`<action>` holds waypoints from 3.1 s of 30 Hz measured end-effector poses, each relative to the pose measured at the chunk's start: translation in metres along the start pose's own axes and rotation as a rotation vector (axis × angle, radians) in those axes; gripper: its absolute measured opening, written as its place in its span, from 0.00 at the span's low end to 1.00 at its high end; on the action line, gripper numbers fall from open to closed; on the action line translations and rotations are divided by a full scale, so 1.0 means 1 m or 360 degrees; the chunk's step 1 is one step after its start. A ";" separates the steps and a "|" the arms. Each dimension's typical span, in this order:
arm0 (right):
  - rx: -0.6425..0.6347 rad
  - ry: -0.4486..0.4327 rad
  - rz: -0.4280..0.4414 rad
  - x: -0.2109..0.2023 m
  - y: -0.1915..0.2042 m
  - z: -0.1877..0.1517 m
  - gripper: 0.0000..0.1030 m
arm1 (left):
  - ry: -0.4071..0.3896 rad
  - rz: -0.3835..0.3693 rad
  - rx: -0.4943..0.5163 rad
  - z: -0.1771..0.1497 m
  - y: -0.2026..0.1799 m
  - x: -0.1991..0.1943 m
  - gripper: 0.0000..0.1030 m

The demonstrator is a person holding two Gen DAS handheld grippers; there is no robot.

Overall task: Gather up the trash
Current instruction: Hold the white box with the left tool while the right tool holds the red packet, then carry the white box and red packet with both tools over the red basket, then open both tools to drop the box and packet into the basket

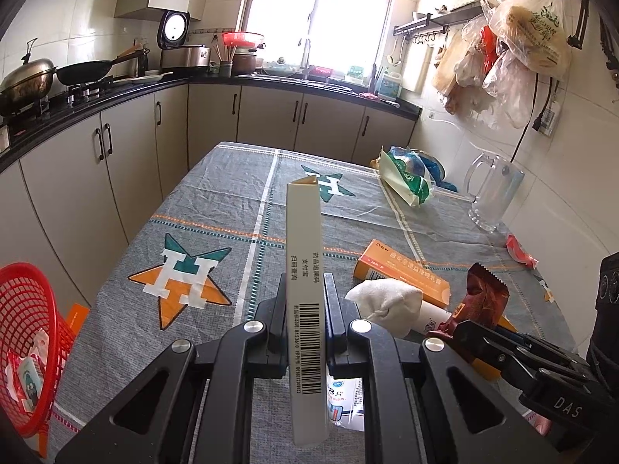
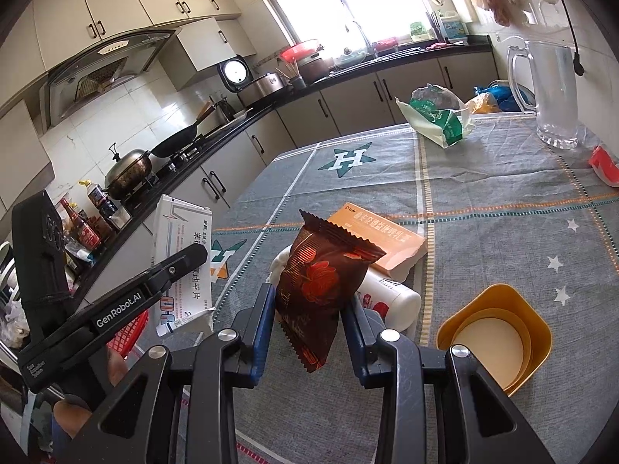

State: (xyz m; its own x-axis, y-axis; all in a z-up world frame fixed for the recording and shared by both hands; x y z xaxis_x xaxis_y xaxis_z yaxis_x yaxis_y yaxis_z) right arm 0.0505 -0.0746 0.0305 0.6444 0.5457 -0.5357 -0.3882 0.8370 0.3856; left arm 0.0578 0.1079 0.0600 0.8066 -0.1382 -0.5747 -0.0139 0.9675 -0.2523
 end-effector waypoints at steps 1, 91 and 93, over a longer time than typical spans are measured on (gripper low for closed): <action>0.0000 0.0001 0.0002 0.001 0.000 0.000 0.36 | -0.0001 0.0003 0.0002 0.000 0.000 0.000 0.12; -0.0414 0.0585 0.0488 0.176 0.290 -0.037 0.38 | -0.0066 0.0381 -0.0673 -0.053 0.308 -0.124 0.12; -0.0412 0.0587 0.0480 0.179 0.290 -0.038 0.38 | -0.0065 0.0379 -0.0674 -0.053 0.308 -0.123 0.12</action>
State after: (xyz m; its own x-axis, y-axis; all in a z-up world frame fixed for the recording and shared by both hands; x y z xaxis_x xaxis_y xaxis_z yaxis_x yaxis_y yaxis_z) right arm 0.0284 0.2670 0.0183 0.2236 0.7021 -0.6760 -0.6997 0.5985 0.3902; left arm -0.0770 0.4116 0.0115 0.7743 0.0930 -0.6259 -0.4331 0.7990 -0.4171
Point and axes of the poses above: each gripper's, at about its wrist camera, not at the fingertips, and x roughly the way its jaws point, y to its left, z to its top, the point moved 2 cm from there along x, roughly the way its jaws point, and after that the axes turned 4 degrees about -x, right-handed, at the moved point
